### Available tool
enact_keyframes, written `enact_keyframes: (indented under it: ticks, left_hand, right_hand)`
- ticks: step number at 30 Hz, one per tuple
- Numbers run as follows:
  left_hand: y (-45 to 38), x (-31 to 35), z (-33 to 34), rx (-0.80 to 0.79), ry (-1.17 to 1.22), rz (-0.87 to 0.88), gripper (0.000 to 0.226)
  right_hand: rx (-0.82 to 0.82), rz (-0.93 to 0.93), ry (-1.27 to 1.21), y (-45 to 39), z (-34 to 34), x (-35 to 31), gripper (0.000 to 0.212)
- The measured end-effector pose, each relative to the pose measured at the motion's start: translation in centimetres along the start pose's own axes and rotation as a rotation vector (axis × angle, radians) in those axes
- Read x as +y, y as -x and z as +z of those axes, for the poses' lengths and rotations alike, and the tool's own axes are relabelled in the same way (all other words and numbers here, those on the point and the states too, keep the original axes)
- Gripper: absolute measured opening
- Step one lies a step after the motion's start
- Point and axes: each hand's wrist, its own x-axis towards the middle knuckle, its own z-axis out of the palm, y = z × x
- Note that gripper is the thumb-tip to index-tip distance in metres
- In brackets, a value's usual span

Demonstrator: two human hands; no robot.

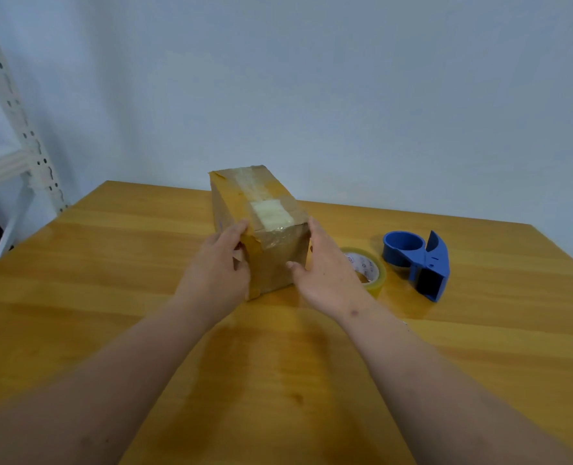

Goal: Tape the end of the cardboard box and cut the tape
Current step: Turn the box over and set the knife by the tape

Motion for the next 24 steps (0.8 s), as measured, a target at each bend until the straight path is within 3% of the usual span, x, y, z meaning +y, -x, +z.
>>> enact_keyframes:
  ticks: [3,7,8,11,16,20,24]
  left_hand:
    - [-0.1,0.4,0.4,-0.021,0.002,0.095,0.058]
    - [-2.2,0.3,-0.3,0.234,-0.109,0.137,0.063]
    - [-3.2,0.0,-0.6,0.234,-0.180,0.127,0.064]
    - [-5.3,-1.4,-0.8,0.111,-0.367,0.151,0.052]
    - [-5.8,-0.7,0.8,0.063,-0.344,0.207,0.055]
    - [-6.5,-0.3,3.2,-0.116,-0.237,0.196,0.067]
    - [-7.4,0.1,4.4,-0.186,-0.055,0.190,0.071]
  right_hand:
    - [0.048,0.047,-0.094,-0.2,0.6,0.3,0.099]
    - [0.237,-0.012,0.044,0.3,1.4,0.2,0.102]
    - [0.257,-0.022,0.090,0.2,1.5,0.1,0.102]
    - [0.261,-0.041,0.168,-1.0,1.8,0.2,0.098]
    - [0.247,0.023,0.083,-3.4,2.2,1.7,0.072]
    - [0.188,0.054,-0.103,-4.1,2.2,3.7,0.085]
    - [0.214,0.060,-0.061,-3.6,1.3,4.9,0.085]
